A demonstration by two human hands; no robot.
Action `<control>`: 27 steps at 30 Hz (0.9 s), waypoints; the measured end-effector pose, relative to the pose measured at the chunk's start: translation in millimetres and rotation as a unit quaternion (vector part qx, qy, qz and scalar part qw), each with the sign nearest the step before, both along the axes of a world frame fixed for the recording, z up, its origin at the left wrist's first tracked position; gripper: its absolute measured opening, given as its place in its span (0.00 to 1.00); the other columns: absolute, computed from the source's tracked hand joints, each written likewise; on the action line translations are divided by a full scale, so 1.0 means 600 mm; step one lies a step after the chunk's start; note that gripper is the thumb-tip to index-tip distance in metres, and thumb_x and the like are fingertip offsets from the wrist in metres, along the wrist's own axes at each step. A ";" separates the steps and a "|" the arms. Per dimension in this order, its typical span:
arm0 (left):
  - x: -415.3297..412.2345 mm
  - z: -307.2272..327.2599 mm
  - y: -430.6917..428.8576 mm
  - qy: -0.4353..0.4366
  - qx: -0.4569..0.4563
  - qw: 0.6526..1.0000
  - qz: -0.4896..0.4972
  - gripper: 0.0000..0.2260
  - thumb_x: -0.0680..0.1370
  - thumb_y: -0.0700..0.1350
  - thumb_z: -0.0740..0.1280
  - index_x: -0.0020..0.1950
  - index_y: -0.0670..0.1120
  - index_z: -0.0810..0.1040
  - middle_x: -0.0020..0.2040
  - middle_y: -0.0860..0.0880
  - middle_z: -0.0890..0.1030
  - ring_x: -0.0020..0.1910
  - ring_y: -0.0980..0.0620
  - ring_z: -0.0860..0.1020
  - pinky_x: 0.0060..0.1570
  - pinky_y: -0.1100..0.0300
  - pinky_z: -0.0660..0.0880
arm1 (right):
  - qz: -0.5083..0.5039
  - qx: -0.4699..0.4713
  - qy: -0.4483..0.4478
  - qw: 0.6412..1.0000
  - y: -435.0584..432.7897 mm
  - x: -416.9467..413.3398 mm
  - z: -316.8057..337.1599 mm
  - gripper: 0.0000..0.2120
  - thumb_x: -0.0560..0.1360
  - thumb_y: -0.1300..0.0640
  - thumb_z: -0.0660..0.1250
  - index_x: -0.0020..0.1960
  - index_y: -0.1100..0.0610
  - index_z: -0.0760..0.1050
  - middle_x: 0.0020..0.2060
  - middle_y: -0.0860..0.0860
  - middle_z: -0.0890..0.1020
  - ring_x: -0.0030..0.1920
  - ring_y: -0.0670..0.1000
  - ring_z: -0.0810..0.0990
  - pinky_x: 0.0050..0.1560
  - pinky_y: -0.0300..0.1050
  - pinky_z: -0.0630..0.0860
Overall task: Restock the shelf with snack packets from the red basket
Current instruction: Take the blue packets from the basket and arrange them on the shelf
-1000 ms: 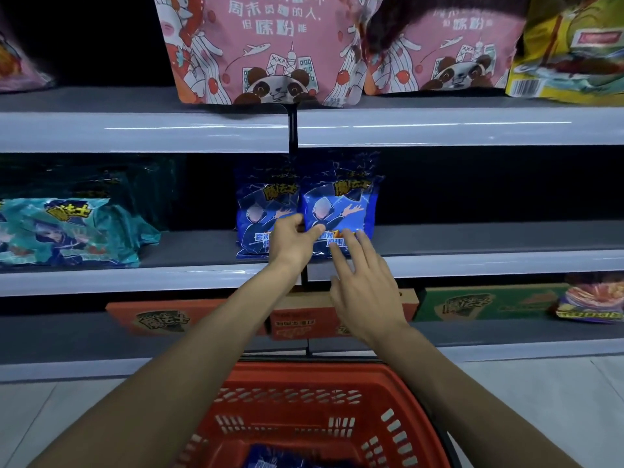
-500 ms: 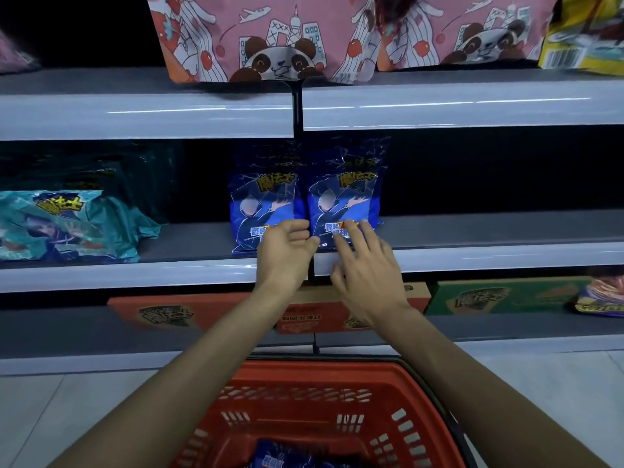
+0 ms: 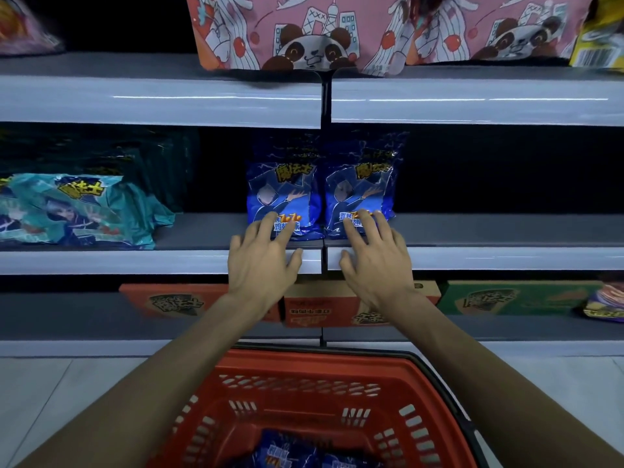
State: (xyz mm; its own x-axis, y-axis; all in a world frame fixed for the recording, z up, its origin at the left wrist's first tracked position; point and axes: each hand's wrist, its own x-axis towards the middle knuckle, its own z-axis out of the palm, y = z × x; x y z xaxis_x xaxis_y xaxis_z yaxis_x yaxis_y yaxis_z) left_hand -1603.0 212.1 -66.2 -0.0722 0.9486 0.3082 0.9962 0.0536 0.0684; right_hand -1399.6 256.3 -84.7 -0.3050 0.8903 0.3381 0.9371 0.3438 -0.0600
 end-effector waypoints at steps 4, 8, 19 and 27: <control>-0.002 0.007 0.000 0.016 -0.025 1.000 0.001 0.27 0.82 0.59 0.61 0.81 0.54 0.66 0.81 0.48 0.64 0.76 0.44 0.67 0.65 0.46 0.67 | 0.001 0.003 -0.008 1.000 -0.004 0.003 0.003 0.28 0.78 0.50 0.60 0.77 0.56 0.69 0.77 0.57 0.68 0.78 0.62 0.64 0.72 0.63 0.69; -0.003 0.025 -0.022 0.009 -0.040 0.999 -0.006 0.26 0.83 0.57 0.61 0.80 0.53 0.66 0.81 0.48 0.64 0.76 0.44 0.66 0.66 0.45 0.66 | 0.000 0.033 0.004 0.999 -0.024 0.004 0.008 0.27 0.75 0.57 0.66 0.74 0.57 0.72 0.75 0.59 0.71 0.76 0.64 0.67 0.69 0.63 0.70; 0.001 0.059 -0.156 -0.458 -0.109 0.882 0.009 0.12 0.81 0.48 0.68 0.64 0.53 0.83 0.59 0.52 0.83 0.55 0.53 0.81 0.55 0.59 0.75 | 0.091 0.054 0.115 0.988 -0.234 -0.030 0.009 0.14 0.77 0.53 0.67 0.61 0.57 0.78 0.56 0.56 0.77 0.55 0.59 0.76 0.49 0.53 0.74; -0.035 0.076 -0.246 -0.536 -0.111 0.837 0.019 0.09 0.82 0.40 0.68 0.60 0.47 0.84 0.46 0.50 0.84 0.45 0.55 0.81 0.51 0.64 0.75 | 0.116 -0.161 0.120 0.973 -0.364 -0.068 -0.120 0.09 0.79 0.50 0.64 0.49 0.55 0.75 0.47 0.50 0.78 0.46 0.55 0.78 0.42 0.49 0.77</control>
